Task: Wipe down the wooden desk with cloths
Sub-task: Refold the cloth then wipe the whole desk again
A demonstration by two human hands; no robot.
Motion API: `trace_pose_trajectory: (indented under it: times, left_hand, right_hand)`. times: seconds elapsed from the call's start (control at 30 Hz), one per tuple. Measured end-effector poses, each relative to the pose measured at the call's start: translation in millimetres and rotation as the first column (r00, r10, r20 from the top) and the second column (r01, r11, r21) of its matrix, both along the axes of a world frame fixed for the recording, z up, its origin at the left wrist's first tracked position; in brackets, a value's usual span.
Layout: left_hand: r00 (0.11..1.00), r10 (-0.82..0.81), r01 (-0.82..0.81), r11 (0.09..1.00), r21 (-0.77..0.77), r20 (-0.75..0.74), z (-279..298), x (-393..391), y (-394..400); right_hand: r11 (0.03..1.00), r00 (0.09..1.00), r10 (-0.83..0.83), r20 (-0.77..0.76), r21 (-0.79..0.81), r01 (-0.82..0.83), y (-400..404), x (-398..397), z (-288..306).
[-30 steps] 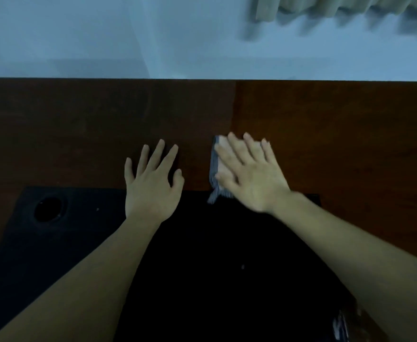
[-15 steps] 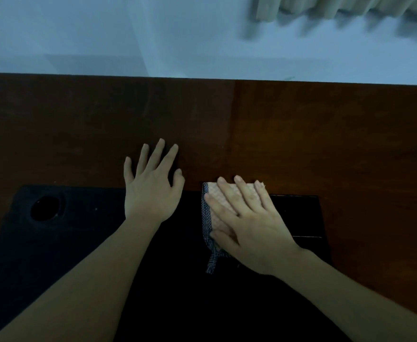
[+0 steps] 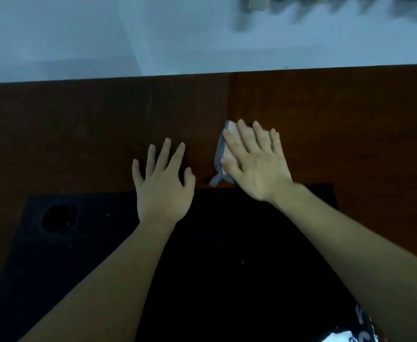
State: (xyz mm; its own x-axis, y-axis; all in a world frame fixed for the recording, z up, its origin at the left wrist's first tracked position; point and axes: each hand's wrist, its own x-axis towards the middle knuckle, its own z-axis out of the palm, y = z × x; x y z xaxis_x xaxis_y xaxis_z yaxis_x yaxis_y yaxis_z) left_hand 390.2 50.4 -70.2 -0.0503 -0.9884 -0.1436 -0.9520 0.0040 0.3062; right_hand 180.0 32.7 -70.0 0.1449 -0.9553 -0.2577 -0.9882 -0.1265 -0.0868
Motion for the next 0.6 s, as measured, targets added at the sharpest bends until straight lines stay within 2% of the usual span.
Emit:
trace_pose_trajectory:
  times: [0.1, 0.23, 0.33, 0.47, 0.6]
  left_hand:
    - [1.0, -0.001, 0.001, 1.0, 0.009, -0.008, 1, 0, 0]
    - [1.0, -0.003, 0.003, 1.0, -0.026, -0.005, -2, -1, 2]
    - [1.0, -0.01, 0.01, 1.0, -0.016, 0.002, 0, 0, 1]
    - [1.0, -0.03, 0.03, 0.999, 0.029, -0.003, 1, 2, -1]
    - [0.999, -0.036, 0.036, 0.999, 0.011, 0.007, 1, 2, -1]
  right_hand:
    - [0.997, 0.998, 0.063, 0.0, -0.048, -0.063, 56, 4, 1]
    - [0.992, 0.992, 0.123, 0.042, -0.001, -0.123, 93, -6, 0]
    - [0.996, 0.995, 0.092, 0.025, 0.005, -0.092, 77, -8, 1]
    - [0.998, 0.998, -0.056, -0.034, -0.021, 0.056, 21, -10, -2]
    - [0.984, 0.984, -0.178, -0.014, -0.02, 0.178, -10, -5, -1]
